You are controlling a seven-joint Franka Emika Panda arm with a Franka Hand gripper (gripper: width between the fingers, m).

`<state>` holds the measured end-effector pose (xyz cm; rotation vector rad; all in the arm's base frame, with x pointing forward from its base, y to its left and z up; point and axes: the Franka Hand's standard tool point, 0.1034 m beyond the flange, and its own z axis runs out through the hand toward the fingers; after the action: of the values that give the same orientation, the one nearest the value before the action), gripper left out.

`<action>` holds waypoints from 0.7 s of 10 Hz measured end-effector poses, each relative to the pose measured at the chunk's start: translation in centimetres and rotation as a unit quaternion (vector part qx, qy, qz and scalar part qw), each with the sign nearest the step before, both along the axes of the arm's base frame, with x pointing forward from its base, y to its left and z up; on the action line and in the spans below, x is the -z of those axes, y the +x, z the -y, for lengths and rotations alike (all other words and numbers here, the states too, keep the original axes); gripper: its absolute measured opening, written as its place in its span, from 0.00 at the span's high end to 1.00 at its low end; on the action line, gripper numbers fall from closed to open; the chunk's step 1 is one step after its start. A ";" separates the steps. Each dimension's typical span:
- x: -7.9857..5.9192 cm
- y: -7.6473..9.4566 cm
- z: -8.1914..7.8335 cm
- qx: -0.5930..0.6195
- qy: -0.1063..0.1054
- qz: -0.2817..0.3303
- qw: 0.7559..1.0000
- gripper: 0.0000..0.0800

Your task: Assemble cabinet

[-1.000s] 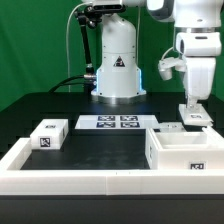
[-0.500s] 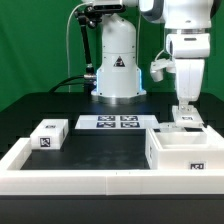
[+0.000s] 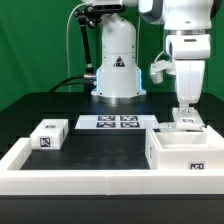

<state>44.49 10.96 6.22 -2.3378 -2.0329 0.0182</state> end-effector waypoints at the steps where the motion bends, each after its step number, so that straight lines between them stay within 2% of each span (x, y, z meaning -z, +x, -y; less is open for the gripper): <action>1: -0.1 0.2 0.0 0.002 0.000 0.001 1.000 0.91; 7: 0.1 0.4 0.0 0.002 0.001 0.001 1.000 0.91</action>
Offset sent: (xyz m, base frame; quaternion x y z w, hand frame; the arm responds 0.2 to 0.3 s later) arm 0.0000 0.0000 0.0000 0.0000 0.0000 0.0000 1.0000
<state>44.88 10.96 6.16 -2.3414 -2.0278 0.0133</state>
